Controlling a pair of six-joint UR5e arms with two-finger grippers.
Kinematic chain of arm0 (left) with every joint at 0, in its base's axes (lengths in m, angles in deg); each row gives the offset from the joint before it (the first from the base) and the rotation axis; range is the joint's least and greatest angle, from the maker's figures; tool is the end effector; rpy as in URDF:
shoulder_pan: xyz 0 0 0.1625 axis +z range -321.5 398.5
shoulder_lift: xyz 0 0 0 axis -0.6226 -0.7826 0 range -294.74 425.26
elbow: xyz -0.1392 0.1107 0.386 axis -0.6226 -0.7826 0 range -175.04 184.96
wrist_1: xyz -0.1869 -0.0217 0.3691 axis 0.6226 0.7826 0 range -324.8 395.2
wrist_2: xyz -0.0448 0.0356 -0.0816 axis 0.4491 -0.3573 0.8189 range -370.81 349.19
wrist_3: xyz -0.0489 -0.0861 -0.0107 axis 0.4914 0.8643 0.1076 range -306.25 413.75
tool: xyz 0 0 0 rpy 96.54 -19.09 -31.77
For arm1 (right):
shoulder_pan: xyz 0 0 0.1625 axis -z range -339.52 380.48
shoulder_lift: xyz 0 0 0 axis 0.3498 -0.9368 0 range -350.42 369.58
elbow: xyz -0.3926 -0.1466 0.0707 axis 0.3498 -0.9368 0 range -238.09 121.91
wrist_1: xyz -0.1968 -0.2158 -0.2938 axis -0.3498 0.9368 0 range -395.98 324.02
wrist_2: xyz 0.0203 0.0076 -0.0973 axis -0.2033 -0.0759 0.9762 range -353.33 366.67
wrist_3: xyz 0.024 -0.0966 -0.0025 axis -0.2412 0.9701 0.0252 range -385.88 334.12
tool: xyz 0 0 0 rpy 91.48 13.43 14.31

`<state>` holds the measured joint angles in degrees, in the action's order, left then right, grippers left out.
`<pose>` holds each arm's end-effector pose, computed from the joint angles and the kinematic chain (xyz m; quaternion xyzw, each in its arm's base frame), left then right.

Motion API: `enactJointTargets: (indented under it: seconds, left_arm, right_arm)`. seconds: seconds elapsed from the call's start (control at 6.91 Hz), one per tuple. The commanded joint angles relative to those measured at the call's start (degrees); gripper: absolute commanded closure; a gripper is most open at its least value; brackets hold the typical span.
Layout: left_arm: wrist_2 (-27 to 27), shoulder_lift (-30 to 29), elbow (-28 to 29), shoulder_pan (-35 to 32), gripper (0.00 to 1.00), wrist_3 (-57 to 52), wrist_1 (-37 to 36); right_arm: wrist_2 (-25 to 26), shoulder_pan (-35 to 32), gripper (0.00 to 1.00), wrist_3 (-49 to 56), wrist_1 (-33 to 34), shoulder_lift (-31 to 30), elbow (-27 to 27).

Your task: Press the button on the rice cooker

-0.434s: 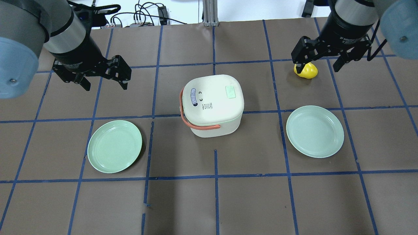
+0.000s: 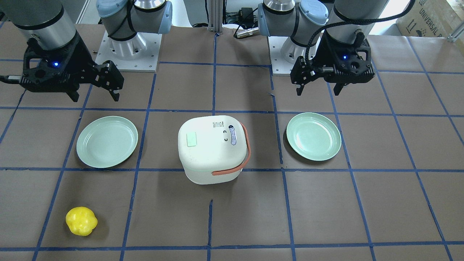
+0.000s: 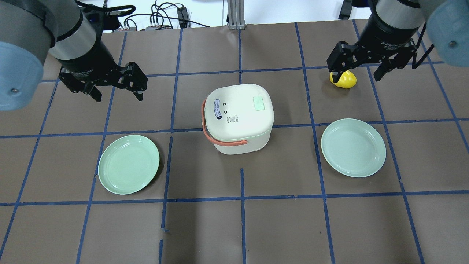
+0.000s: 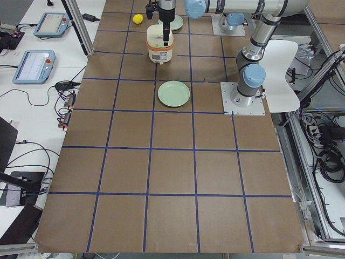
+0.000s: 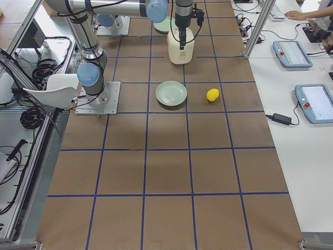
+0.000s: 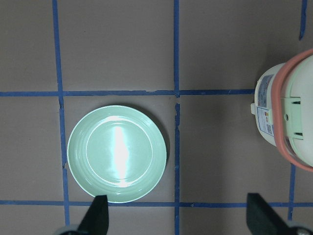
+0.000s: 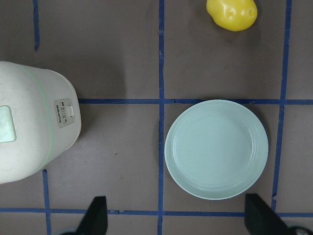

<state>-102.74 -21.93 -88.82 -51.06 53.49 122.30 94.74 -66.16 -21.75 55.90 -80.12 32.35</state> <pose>-0.1265 -0.4753 0.4842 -0.0018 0.9997 -0.0167 0.0170 0.1073 -0.5032 0.4849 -0.0069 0.9998 -0.0110 0.0161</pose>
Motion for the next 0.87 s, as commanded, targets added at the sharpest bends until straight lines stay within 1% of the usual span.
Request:
enactJointTargets:
  seconds: [0.0,0.72]
  left_arm:
    - [0.00,0.00,0.00,0.00,0.00,0.00,0.00]
    - [0.00,0.00,0.00,0.00,0.00,0.00,0.00]
  right_arm:
    - [0.00,-0.11,0.00,0.00,-0.03,-0.12,-0.44]
    - [0.09,-0.11,0.00,0.17,0.06,-0.65,-0.26]
